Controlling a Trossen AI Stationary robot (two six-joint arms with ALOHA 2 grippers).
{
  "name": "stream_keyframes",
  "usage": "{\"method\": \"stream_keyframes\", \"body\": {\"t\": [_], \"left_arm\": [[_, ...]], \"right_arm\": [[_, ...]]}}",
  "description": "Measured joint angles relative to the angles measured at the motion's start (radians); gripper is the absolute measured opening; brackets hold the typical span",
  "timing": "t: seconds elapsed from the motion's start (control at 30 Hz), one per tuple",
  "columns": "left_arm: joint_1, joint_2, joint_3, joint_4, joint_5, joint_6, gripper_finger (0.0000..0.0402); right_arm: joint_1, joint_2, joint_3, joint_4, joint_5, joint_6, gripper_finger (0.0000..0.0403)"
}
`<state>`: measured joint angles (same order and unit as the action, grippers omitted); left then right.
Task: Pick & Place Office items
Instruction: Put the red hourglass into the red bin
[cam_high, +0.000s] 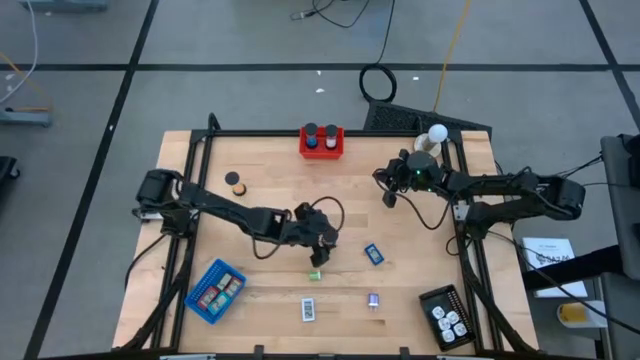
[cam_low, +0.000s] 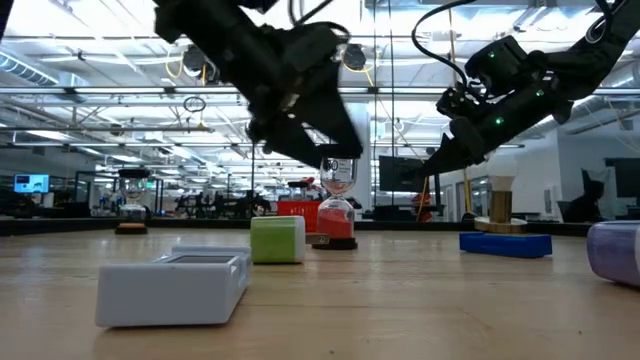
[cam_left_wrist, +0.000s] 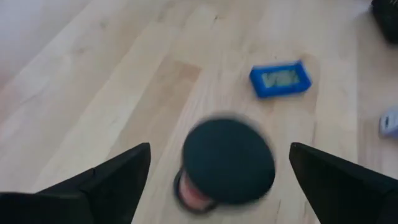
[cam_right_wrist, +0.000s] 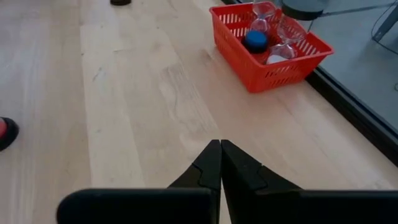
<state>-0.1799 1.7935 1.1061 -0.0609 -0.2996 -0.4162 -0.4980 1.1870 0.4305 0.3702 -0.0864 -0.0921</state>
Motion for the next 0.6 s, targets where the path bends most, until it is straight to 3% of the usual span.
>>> {"method": "stream_keyframes", "body": {"t": [0.13, 0.3, 0.6], "left_arm": [[0.0, 0.035, 0.02, 0.001, -0.026, -0.002, 0.0386], [0.001, 0.074, 0.019, 0.005, -0.043, -0.047, 0.0352], [0.002, 0.073, 0.018, 0.011, -0.052, -0.051, 0.0222]], "right_arm": [[0.0, 0.0, 0.0, 0.001, 0.002, 0.001, 0.0], [0.0, 0.0, 0.0, 0.007, 0.002, 0.001, 0.0], [0.0, 0.0, 0.0, 0.007, 0.002, 0.0, 0.0]]}}
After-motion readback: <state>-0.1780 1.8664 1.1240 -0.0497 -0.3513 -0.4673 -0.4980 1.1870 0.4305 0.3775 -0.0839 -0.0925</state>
